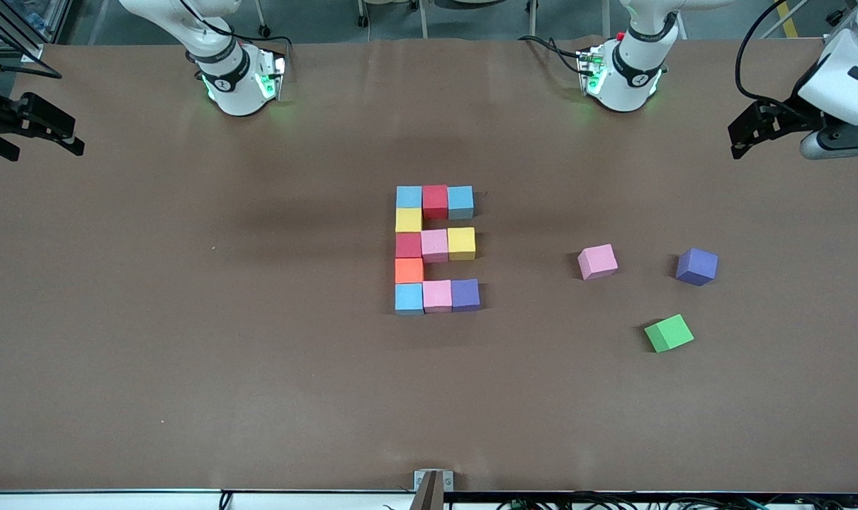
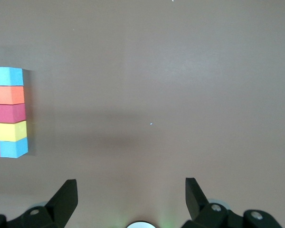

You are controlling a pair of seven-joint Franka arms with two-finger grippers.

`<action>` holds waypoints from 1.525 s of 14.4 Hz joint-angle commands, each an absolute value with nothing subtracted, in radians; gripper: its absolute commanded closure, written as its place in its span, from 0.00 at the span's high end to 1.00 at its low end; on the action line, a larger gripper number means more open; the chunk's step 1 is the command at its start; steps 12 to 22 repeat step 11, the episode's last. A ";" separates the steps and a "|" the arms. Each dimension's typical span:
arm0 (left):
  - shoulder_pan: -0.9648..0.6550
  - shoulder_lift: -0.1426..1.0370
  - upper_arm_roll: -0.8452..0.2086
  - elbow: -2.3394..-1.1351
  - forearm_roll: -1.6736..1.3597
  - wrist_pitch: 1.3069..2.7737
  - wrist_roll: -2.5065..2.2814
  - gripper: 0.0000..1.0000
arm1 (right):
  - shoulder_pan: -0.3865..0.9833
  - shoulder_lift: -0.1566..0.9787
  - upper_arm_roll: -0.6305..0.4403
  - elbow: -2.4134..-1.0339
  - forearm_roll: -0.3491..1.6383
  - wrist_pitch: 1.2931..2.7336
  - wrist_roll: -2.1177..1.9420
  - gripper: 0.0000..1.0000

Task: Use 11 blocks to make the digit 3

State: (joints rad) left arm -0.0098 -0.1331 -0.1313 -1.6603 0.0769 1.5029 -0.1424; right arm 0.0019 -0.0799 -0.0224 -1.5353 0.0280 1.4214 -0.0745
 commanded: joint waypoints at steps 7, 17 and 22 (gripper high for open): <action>0.000 -0.147 -0.135 -1.671 0.035 1.494 -0.130 1.00 | 0.005 -0.103 -0.026 -1.555 -0.003 1.407 -0.086 1.00; -0.002 -0.118 -0.138 -1.638 0.035 1.488 -0.143 1.00 | 0.005 -0.103 -0.028 -1.557 0.014 1.402 -0.083 1.00; -0.002 -0.118 -0.138 -1.638 0.035 1.488 -0.143 1.00 | 0.005 -0.103 -0.028 -1.557 0.014 1.402 -0.083 1.00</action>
